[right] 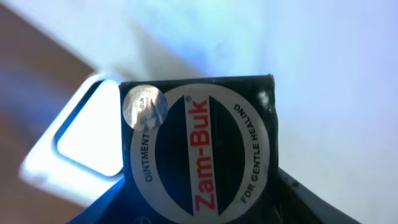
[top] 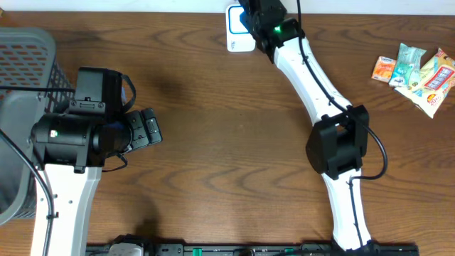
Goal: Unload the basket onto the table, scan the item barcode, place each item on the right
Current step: 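Lift the Zam-Buk tin and hold it in front of the scanner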
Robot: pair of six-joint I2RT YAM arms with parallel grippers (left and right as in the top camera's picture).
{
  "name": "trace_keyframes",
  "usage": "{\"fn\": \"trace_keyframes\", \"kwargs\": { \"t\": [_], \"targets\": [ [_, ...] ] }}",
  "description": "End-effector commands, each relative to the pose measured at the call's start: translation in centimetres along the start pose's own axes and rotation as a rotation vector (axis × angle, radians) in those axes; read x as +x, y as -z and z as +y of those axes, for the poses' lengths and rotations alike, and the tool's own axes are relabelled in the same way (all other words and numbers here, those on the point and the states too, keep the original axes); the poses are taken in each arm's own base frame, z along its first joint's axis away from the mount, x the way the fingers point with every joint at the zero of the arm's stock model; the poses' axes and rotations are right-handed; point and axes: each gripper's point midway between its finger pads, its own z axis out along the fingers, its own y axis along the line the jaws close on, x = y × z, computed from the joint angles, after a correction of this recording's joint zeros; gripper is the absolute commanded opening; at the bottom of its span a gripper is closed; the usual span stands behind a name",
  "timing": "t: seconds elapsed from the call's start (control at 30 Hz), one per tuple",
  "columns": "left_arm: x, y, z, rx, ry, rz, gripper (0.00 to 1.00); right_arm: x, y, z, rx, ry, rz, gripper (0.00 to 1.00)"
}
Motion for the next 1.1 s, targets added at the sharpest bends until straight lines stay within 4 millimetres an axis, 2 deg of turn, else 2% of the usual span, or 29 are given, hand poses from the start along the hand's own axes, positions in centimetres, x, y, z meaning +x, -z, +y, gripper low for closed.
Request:
{"fn": "trace_keyframes", "kwargs": {
  "t": [0.0, 0.1, 0.2, 0.27, 0.53, 0.8, 1.0, 1.07],
  "targets": [
    [0.0, 0.1, 0.1, -0.002, 0.002, -0.003, 0.98, 2.0, -2.7, 0.2, 0.119, 0.158, 0.06, 0.55],
    [0.0, 0.1, 0.1, -0.002, 0.002, -0.003, 0.98, 2.5, -4.1, -0.3, 0.23, 0.219, 0.075, 0.55],
    [0.0, 0.1, 0.1, -0.002, 0.002, -0.003, 0.98, 2.5, -4.4, -1.0, 0.306, 0.198, 0.078, 0.54],
    [0.0, 0.1, 0.1, -0.002, 0.002, -0.003, 0.98, 2.6, -4.7, -0.7, 0.305, 0.197, 0.075, 0.53],
    [0.0, 0.1, 0.1, -0.002, 0.002, -0.003, 0.98, 2.0, -4.5, 2.6, 0.234, 0.195, 0.057, 0.52],
    [0.0, 0.1, 0.1, -0.002, 0.002, -0.003, 0.98, 1.5, -4.0, 4.5, 0.204, 0.213, 0.056, 0.52],
    [0.0, 0.1, 0.1, -0.002, 0.002, -0.003, 0.98, 1.7, -4.0, 4.1, 0.213, 0.211, 0.065, 0.56],
    [0.0, 0.1, 0.1, -0.002, 0.002, -0.003, 0.98, 1.9, -3.9, 3.1, 0.238, 0.204, 0.077, 0.57]
  ]
}}
